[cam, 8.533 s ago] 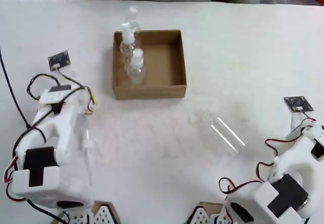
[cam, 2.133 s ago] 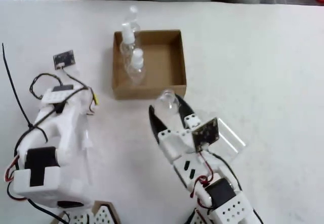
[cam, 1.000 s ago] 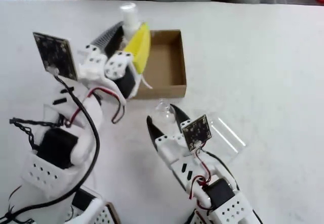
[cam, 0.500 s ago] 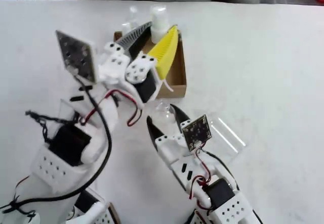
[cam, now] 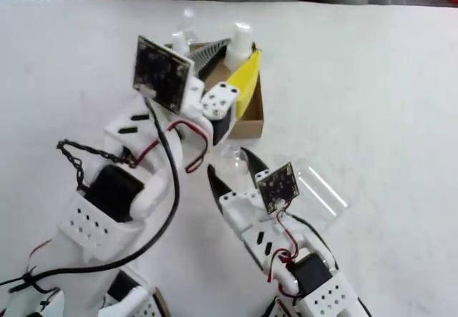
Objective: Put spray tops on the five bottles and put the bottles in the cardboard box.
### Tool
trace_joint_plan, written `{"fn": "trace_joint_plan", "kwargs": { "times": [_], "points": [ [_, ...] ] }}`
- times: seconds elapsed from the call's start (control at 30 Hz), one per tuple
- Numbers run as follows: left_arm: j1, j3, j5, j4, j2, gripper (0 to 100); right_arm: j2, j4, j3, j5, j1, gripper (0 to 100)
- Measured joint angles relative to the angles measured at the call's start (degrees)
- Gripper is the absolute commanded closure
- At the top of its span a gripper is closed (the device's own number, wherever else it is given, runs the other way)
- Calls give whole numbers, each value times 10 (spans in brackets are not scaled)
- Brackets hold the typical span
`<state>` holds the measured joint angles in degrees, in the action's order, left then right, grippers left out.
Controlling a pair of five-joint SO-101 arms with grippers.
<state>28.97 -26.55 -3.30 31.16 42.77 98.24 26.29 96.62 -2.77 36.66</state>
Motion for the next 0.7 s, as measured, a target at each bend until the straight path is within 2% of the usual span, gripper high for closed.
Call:
{"fn": "trace_joint_plan", "kwargs": {
  "times": [0.7],
  "points": [
    [0,-18,1,0,0,969,0,0,0,0,0,876]
  ]
}}
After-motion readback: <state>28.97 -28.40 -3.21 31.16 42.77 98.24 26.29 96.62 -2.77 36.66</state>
